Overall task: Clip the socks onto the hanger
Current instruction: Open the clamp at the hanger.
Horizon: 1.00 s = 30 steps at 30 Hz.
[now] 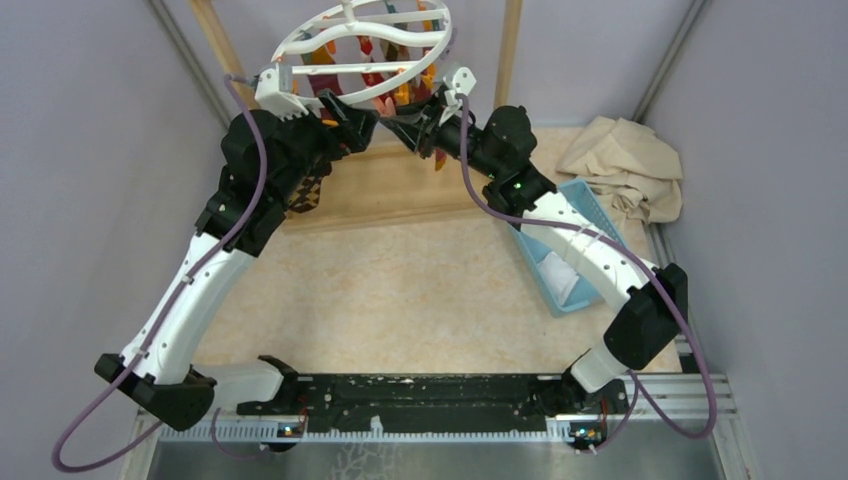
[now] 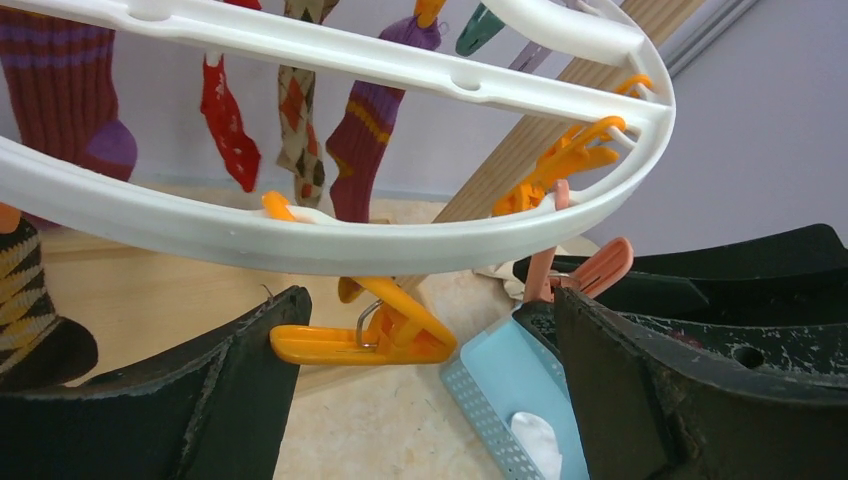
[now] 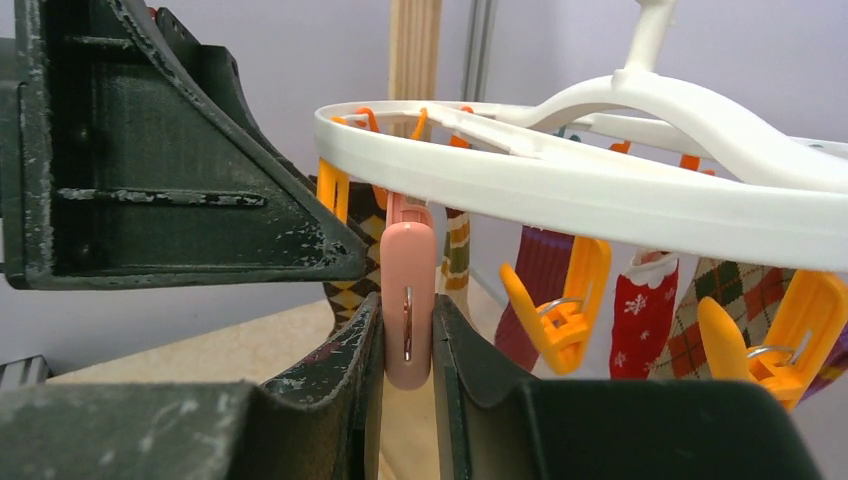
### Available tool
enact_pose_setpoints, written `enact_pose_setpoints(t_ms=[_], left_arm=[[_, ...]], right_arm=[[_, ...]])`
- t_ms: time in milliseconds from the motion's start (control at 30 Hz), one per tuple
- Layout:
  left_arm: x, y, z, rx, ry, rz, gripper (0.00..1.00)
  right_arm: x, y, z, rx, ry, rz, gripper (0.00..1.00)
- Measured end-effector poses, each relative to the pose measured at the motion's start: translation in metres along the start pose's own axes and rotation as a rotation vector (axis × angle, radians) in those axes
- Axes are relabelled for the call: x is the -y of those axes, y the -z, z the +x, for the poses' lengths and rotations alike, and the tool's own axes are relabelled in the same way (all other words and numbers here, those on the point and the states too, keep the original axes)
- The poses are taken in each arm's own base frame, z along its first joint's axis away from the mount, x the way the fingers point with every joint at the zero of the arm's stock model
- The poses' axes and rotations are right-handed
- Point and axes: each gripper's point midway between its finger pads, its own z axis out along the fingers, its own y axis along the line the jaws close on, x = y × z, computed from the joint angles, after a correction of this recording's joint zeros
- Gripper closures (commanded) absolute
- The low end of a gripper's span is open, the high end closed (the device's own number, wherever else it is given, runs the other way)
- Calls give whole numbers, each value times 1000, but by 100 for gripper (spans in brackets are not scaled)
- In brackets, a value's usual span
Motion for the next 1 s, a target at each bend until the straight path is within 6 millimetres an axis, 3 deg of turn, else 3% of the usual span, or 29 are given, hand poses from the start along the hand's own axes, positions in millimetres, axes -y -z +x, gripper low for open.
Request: enact_pose_setpoints(t_ms=[267, 500, 600, 833, 1000], left_arm=[[8, 24, -5, -17, 29, 29, 4], [38, 57, -18, -26, 131, 156, 3], [45, 54, -18, -25, 154, 197, 3], [49, 30, 5, -72, 191, 236, 3], [44, 19, 1, -26, 185, 220, 4]], right_arm=[[-2, -1, 1, -3, -1, 2, 100], [-3, -2, 1, -2, -6, 8, 100], [-8, -3, 1, 0, -11, 5, 100], [-20, -8, 0, 2, -19, 0, 100], [-20, -8, 3, -7, -22, 3, 100]])
